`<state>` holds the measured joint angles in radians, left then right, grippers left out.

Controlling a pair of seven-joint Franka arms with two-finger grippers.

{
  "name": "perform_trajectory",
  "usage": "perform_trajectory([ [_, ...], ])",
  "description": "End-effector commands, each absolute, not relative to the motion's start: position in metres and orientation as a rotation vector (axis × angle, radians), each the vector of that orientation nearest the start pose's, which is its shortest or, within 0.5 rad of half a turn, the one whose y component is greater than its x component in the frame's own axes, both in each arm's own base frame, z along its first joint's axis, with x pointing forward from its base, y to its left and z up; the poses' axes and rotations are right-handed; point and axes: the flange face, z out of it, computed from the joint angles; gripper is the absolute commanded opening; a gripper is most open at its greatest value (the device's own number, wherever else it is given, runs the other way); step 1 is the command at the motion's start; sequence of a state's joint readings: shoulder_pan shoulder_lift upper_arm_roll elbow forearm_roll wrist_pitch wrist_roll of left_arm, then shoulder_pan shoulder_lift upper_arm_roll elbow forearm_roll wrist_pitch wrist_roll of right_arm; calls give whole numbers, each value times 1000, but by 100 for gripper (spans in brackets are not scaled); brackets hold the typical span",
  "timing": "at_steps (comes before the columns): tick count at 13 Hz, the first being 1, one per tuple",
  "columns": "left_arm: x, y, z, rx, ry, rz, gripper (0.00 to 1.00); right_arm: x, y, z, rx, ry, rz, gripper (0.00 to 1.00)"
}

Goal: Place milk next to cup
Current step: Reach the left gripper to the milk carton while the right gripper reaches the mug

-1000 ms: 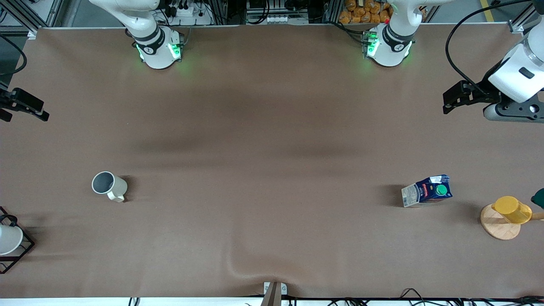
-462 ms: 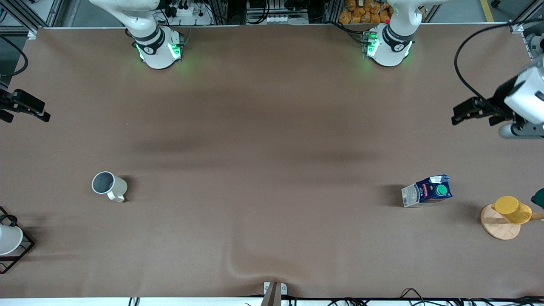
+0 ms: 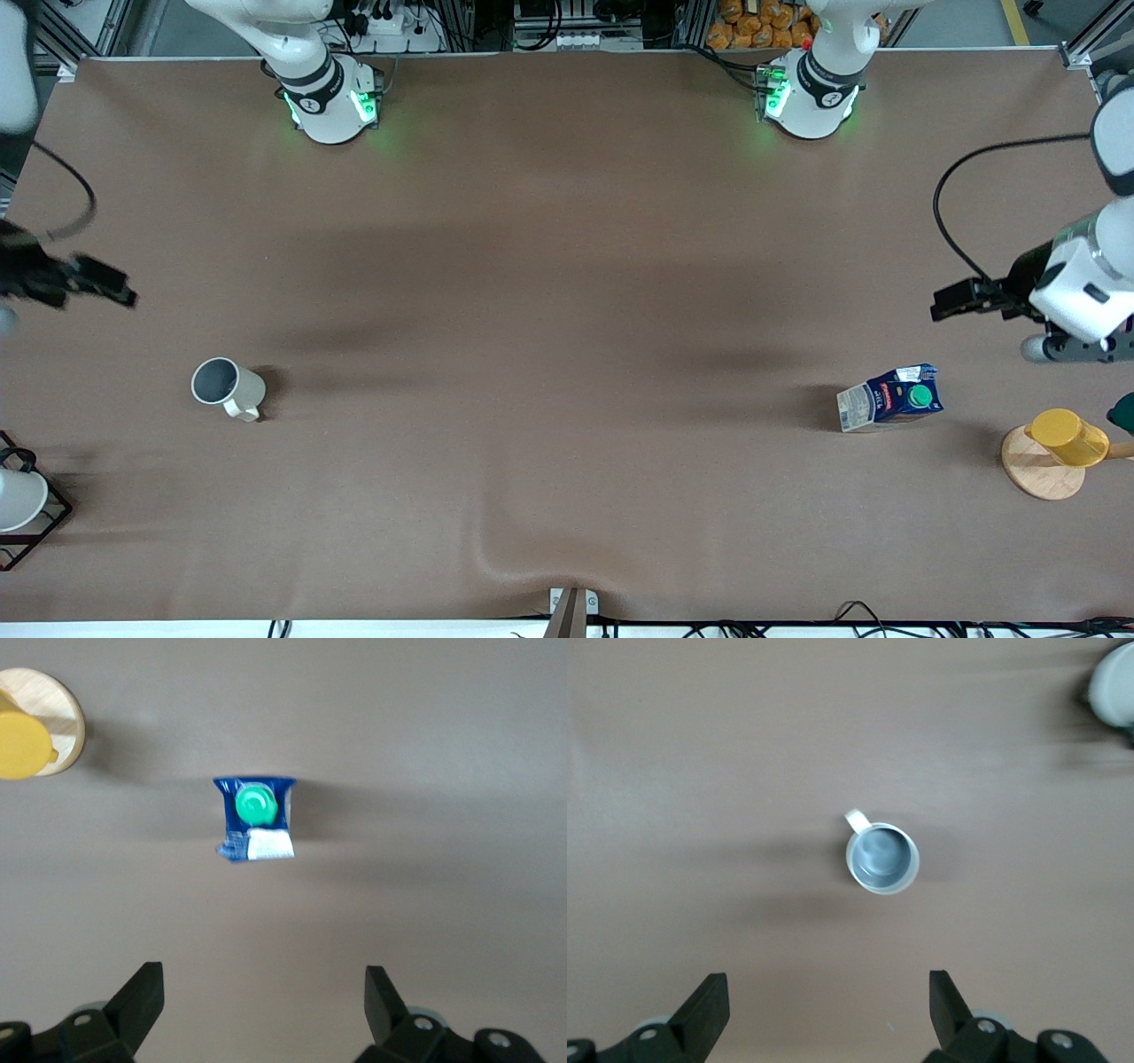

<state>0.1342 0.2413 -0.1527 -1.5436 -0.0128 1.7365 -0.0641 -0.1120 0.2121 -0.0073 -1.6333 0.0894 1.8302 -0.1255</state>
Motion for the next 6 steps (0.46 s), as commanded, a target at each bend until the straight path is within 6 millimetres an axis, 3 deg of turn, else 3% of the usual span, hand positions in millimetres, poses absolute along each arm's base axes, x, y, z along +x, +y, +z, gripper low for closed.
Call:
perform_trajectory([
  [1, 646, -1, 481, -3177, -77, 72, 100, 662, -61, 399, -3017, 19, 103, 100],
  [3, 654, -2, 451, -3181, -93, 114, 100, 671, -73, 360, -3041, 22, 121, 100],
  [5, 663, -3, 426, -3187, -94, 109, 100, 672, -86, 322, -3124, -171, 205, 100],
  [6, 667, -5, 416, -3186, -94, 112, 100, 670, -87, 315, -3157, -239, 248, 100],
])
